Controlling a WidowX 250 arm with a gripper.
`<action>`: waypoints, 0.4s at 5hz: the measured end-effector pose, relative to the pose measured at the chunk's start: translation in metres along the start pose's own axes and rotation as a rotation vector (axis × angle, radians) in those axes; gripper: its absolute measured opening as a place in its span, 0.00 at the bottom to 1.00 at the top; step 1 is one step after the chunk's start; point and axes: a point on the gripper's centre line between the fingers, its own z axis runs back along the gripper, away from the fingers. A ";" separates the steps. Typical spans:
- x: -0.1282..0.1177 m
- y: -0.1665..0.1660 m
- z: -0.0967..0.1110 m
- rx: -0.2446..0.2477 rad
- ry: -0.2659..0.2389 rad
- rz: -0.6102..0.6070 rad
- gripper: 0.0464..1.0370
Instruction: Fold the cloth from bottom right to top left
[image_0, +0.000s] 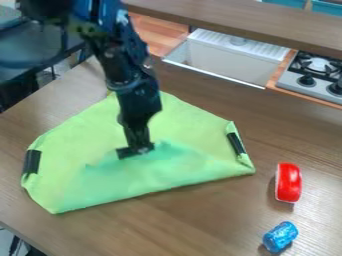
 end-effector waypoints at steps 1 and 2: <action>0.004 0.031 0.000 0.008 0.001 0.038 0.00; 0.010 0.059 0.006 0.012 -0.019 0.076 0.00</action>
